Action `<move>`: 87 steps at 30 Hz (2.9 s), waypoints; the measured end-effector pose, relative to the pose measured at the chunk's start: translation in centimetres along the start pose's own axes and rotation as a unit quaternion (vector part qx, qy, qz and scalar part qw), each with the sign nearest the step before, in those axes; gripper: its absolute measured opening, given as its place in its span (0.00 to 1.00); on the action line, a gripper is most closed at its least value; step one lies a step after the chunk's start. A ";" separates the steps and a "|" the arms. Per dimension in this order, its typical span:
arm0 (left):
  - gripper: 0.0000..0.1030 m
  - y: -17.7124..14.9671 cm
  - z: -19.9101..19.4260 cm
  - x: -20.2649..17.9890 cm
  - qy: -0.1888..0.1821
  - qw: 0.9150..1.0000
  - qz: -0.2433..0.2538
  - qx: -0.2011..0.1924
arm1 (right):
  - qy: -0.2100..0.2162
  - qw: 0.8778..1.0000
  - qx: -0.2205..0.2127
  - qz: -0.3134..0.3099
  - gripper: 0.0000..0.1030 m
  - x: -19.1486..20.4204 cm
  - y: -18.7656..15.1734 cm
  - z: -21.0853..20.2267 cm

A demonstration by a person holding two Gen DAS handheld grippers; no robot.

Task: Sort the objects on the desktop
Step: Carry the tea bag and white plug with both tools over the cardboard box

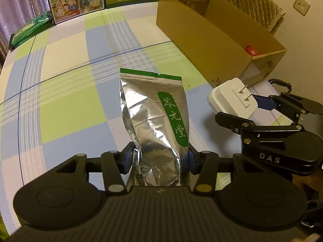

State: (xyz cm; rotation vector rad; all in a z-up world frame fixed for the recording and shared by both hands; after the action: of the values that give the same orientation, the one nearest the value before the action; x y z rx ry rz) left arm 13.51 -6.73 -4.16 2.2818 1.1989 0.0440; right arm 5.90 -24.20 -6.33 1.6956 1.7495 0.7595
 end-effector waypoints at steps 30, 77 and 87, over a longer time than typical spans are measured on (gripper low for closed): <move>0.45 4.5 1.1 -7.8 -0.056 0.998 0.026 -0.026 | -0.079 0.994 -0.040 0.059 0.60 -9.2 2.0 -4.5; 0.45 9.8 4.1 -16.4 -0.097 0.994 0.018 -0.037 | -0.116 0.989 -0.063 0.073 0.60 -18.7 4.8 -4.7; 0.45 11.5 4.7 -16.2 -0.097 0.994 0.004 -0.045 | -0.118 0.988 -0.067 0.068 0.60 -19.5 5.8 -3.8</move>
State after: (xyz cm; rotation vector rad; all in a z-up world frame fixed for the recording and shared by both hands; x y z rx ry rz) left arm 13.71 -26.45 1.00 2.1570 1.0654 -0.1157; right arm 7.37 -43.52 0.94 1.7471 1.4040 0.6877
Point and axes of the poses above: each gripper's, at about its wrist camera, not at the fingertips, and z roughly the way its jaws point, x to its left, y to its top, the point moved 2 cm from there along z, roughly the way its jaws point, and after that the axes turned 8 degrees about -y, right-handed, at the moved point
